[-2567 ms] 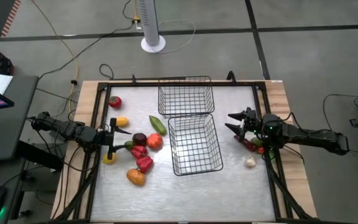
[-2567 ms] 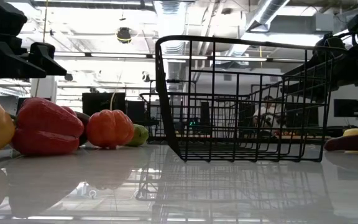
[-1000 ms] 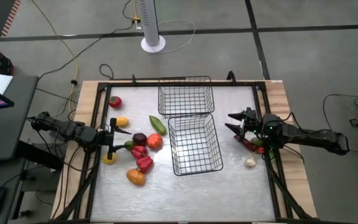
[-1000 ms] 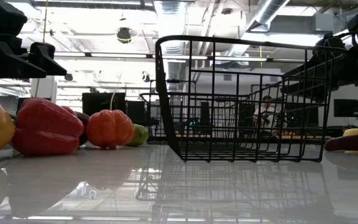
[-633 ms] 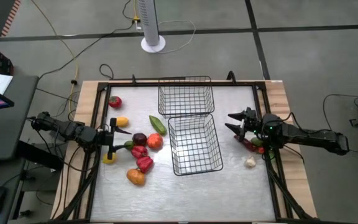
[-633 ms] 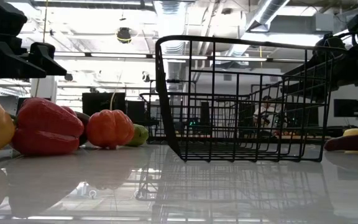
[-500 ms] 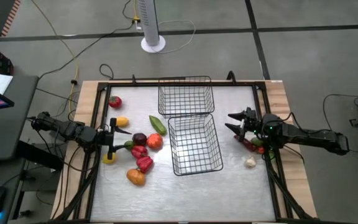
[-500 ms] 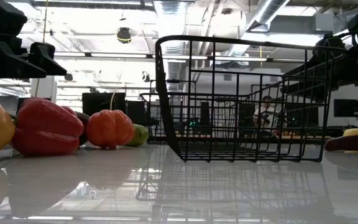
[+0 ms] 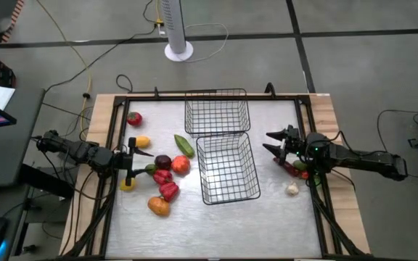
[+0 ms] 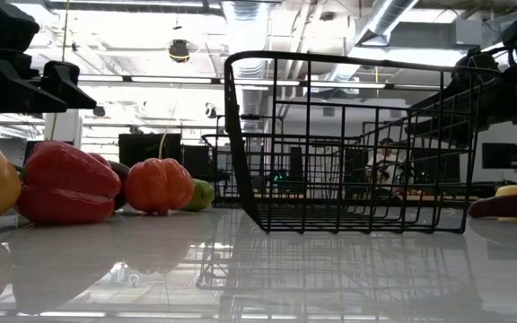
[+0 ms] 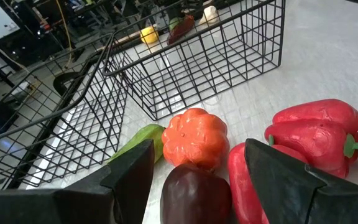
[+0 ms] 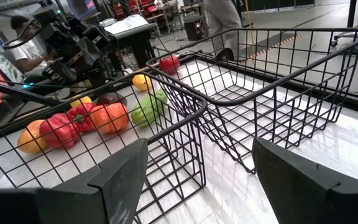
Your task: Sort produce into baskets
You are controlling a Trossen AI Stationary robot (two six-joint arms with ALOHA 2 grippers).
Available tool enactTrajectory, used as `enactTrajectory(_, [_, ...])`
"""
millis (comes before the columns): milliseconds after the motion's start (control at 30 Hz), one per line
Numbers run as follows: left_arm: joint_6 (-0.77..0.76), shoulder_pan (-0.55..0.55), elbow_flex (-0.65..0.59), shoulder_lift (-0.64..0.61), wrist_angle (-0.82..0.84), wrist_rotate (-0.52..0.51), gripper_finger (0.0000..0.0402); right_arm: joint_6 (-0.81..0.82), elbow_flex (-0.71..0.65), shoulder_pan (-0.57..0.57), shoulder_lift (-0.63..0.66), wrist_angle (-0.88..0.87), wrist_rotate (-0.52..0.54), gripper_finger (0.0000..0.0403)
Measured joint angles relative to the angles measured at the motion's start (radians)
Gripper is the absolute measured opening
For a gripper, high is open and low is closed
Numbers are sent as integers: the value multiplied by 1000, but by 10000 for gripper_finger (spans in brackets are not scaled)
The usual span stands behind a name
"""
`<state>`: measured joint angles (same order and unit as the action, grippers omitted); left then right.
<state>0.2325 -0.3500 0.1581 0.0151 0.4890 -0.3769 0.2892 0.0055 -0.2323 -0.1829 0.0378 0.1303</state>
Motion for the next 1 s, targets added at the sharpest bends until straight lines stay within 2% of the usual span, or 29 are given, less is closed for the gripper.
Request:
enactTrajectory(667, [45,0,0,0,-1,6,238,0,0,0,0,0,0,316])
enactTrajectory(833, [167,2,0,0,-52,-50,238,0,0,0,0,0,0,316])
enactTrajectory(1000, [262,2,0,0,-128,-50,238,0,0,0,0,0,0,316])
